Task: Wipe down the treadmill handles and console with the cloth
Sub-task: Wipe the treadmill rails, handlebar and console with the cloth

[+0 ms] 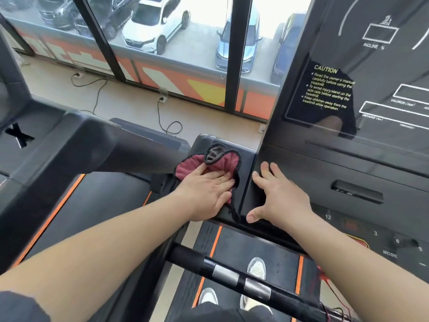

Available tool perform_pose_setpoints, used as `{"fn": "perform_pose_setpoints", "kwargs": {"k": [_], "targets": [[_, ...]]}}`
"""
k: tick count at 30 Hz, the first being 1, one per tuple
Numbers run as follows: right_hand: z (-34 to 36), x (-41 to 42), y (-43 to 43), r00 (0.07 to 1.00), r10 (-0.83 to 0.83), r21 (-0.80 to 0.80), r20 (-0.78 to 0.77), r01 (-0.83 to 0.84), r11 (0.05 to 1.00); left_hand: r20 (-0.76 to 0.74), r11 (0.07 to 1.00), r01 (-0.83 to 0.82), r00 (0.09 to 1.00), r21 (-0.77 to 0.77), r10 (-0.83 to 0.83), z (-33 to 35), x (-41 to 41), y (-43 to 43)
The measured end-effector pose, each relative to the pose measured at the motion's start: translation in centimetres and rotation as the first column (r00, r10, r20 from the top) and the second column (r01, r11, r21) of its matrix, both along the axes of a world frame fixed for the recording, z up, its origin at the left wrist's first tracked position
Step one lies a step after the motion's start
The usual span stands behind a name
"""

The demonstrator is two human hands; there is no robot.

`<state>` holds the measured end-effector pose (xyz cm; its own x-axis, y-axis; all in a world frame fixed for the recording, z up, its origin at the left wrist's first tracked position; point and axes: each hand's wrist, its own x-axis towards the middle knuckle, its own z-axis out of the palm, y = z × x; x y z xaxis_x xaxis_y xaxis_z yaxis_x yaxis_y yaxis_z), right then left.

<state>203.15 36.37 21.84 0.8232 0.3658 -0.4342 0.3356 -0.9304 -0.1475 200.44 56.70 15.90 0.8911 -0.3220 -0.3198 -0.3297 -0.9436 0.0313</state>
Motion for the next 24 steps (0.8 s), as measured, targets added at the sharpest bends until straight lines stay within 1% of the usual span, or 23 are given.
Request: {"fn": "perform_pose_setpoints", "kwargs": {"k": [3,4,5,6,7,8,9,10,11,12,13,14,15,16,17,18,19,20,22,24], "targets": [[-0.2,-0.1,-0.1,1.0,-0.012,0.015,0.003,0.012,1.0,0.052,0.972,-0.229,0.973,0.061,0.226,0.7,-1.7,-4.6],[-0.2,-0.1,-0.2,1.0,-0.016,0.021,0.003,0.016,1.0,0.024,0.945,-0.32,0.947,0.06,0.319,1.4,-1.9,-6.2],[-0.3,-0.1,-0.2,1.0,-0.016,0.023,0.004,0.016,1.0,-0.03,0.906,-0.423,0.906,0.02,0.423,2.0,-1.8,-7.6],[-0.3,-0.1,-0.2,1.0,-0.012,0.022,0.005,0.012,1.0,-0.094,0.841,-0.536,0.843,-0.069,0.529,2.5,-1.4,-8.2],[-0.4,-0.1,-0.3,1.0,-0.012,0.022,0.006,0.012,1.0,-0.155,0.75,-0.637,0.771,-0.182,0.617,2.6,-0.8,-8.2],[-0.4,-0.1,-0.2,1.0,-0.015,0.024,0.007,0.015,1.0,-0.225,0.628,-0.718,0.693,-0.3,0.685,2.5,-0.2,-7.6],[-0.4,0.0,-0.1,1.0,-0.021,0.023,0.006,0.021,1.0,-0.312,0.461,-0.779,0.604,-0.426,0.733,2.2,0.4,-6.9],[-0.4,0.1,0.0,1.0,-0.025,0.019,0.003,0.025,1.0,-0.415,0.284,-0.801,0.535,-0.527,0.736,2.0,0.8,-6.3],[-0.3,0.1,0.1,1.0,-0.027,0.013,-0.001,0.027,1.0,-0.469,0.176,-0.786,0.514,-0.593,0.718,1.5,1.0,-6.1],[-0.2,0.1,0.3,1.0,-0.027,0.006,-0.004,0.027,1.0,-0.459,0.175,-0.761,0.539,-0.625,0.706,1.2,0.8,-6.1],[-0.1,0.1,0.3,1.0,-0.027,0.0,-0.004,0.027,1.0,-0.361,0.296,-0.712,0.615,-0.637,0.701,0.6,0.3,-6.2],[0.0,0.1,0.4,1.0,-0.026,-0.007,-0.001,0.026,1.0,-0.194,0.483,-0.616,0.719,-0.622,0.668,-0.1,-0.6,-6.3],[0.1,0.0,0.4,1.0,-0.024,-0.013,0.001,0.024,1.0,0.01,0.662,-0.471,0.811,-0.583,0.585,-1.1,-1.7,-6.1],[0.2,-0.1,0.5,1.0,-0.018,-0.02,0.002,0.018,1.0,0.166,0.78,-0.331,0.862,-0.531,0.479,-1.8,-2.6,-5.4],[0.3,-0.1,0.4,1.0,-0.011,-0.024,0.003,0.011,1.0,0.273,0.853,-0.207,0.889,-0.478,0.368,-2.5,-3.1,-4.2],[0.3,-0.2,0.3,1.0,-0.005,-0.024,0.007,0.006,1.0,0.333,0.905,-0.118,0.904,-0.409,0.268,-2.9,-3.3,-2.9],[0.3,-0.3,0.2,1.0,0.001,-0.02,0.012,-0.001,1.0,0.335,0.943,-0.081,0.922,-0.324,0.195,-2.9,-3.5,-1.6],[0.3,-0.4,0.1,1.0,0.012,-0.016,0.014,-0.012,1.0,0.291,0.966,-0.092,0.943,-0.24,0.162,-2.7,-3.7,-0.5],[0.2,-0.4,-0.2,1.0,0.027,-0.004,0.015,-0.027,1.0,0.204,0.977,-0.171,0.959,-0.129,0.195,-2.4,-4.8,1.1],[0.1,-0.4,-0.4,1.0,0.021,0.015,0.015,-0.021,1.0,0.128,0.942,-0.312,0.936,-0.119,0.327,-2.3,-6.1,1.3]]}}
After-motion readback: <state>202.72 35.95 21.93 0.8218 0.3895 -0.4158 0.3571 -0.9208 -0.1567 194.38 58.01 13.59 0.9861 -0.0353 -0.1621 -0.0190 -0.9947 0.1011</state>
